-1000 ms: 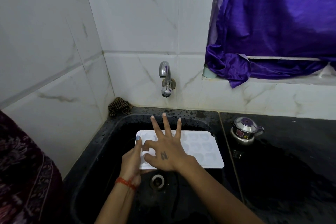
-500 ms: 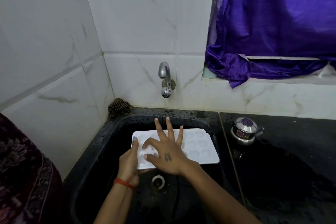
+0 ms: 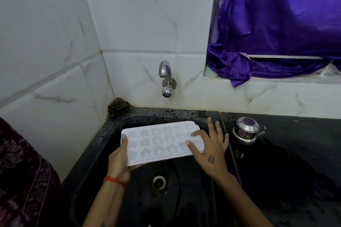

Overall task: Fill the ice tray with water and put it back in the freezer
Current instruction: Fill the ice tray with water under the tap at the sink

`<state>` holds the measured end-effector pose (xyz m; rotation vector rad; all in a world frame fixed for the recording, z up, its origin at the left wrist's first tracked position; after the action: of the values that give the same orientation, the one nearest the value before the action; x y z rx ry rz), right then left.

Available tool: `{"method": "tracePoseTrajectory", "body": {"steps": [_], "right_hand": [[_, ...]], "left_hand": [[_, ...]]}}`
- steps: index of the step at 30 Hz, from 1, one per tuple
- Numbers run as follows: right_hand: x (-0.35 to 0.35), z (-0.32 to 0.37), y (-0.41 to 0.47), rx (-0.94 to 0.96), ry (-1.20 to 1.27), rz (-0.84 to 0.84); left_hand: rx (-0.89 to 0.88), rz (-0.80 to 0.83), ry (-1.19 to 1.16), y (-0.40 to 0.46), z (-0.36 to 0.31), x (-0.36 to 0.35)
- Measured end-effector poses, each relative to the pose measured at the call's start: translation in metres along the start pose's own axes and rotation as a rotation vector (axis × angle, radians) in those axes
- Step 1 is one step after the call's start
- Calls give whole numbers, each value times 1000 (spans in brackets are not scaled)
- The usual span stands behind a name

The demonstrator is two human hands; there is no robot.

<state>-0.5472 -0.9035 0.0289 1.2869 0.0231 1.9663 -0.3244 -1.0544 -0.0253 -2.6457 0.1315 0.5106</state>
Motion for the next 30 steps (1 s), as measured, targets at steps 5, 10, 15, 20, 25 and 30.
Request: {"method": "tracePoseTrajectory", "body": {"steps": [5,10,15,20,25,30], "right_hand": [[0,-9,-6,-23,-35,-31],[-7,-4,-7,15,-53,16],[-9,-2,-4,51,20,39],[-2,0,-4,113,-127,-65],[0,1,-7,109,-249,-108],[-7,-4,-7,25,-76,-5]], "left_hand": [[0,-2,5,1,-5,1],[-12,-18,-8,3,-8,6],[-19,-30,-18,7,-8,11],[-14,-29,-27,7,-7,11],[-28,-29,-11,5,-9,10],[-34,-32,-18,6,-10,11]]}}
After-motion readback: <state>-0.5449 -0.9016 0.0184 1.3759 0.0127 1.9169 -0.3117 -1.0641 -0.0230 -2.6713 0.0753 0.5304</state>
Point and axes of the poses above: each hand's wrist, its own y-axis towards the middle knuckle, its own x-axis out of the back of the hand, z = x × y, the point moved 8 cm from there along y, towards the middle knuckle, and after that the axes turned 9 degrees about -y, right-handed, at the moved point
